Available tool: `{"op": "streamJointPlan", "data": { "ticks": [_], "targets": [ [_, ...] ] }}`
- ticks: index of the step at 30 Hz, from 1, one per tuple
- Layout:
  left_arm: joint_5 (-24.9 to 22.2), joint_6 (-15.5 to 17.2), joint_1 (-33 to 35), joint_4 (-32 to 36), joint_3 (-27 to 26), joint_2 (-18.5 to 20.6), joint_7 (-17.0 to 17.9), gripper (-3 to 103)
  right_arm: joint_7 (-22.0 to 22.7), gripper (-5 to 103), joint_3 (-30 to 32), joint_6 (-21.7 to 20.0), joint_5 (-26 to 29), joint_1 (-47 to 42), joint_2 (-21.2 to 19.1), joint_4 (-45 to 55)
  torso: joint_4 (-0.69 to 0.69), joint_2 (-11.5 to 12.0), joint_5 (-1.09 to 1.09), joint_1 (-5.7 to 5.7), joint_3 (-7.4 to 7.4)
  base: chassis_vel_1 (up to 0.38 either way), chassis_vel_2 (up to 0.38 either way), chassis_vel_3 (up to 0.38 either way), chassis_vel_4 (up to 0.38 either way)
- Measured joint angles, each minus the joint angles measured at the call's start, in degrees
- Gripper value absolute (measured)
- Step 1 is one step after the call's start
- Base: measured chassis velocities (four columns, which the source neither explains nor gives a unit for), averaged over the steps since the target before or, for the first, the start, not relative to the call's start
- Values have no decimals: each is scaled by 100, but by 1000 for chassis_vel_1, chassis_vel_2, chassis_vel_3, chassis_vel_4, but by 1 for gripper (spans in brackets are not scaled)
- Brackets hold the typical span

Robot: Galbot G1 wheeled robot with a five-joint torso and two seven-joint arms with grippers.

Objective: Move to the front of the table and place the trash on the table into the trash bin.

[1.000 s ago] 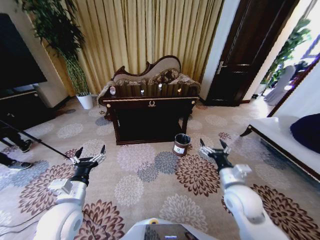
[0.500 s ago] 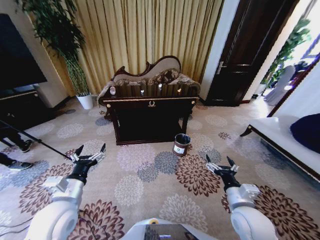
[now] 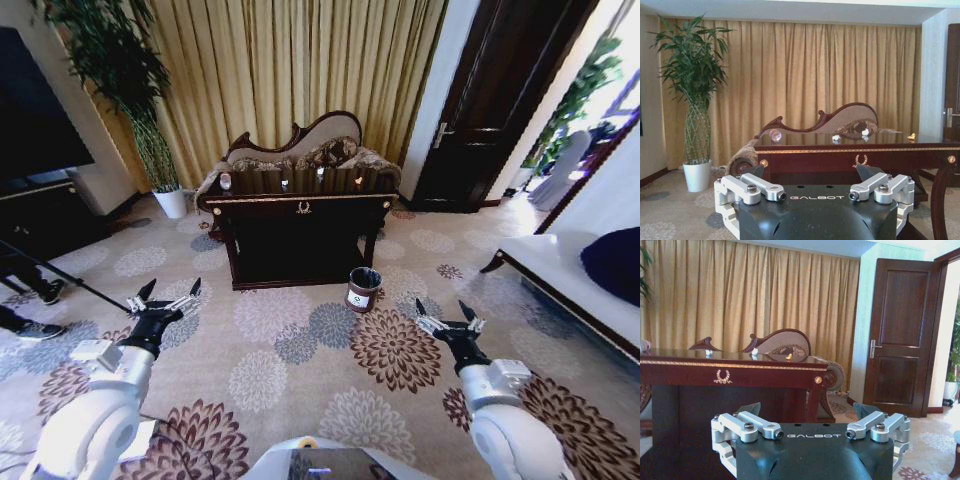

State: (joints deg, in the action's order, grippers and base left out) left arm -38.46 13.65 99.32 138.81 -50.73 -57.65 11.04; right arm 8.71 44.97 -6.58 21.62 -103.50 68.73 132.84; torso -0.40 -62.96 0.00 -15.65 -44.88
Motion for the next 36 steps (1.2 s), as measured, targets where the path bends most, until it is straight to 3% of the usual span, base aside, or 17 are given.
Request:
{"op": "streamJointPlan", "data": {
  "ticks": [10, 20, 36],
  "targets": [
    [-281, -115, -208, -545, -244, 496, -128, 100, -49, 100, 620, -20, 787, 25, -409, -446, -1, 1, 0, 0, 0, 0, 0, 0, 0],
    [-174, -123, -216, -844, -547, 501, -110, 100, -63, 100, 777, 59, 793, 55, -394, -571, 0, 0, 0, 0, 0, 0, 0, 0, 0],
    [-110, -109, -260, -843, -486, 443, -95, 100, -27, 100, 504, 67, 507, 164, -274, -404, 0, 0, 0, 0, 0, 0, 0, 0, 0]
  ]
}}
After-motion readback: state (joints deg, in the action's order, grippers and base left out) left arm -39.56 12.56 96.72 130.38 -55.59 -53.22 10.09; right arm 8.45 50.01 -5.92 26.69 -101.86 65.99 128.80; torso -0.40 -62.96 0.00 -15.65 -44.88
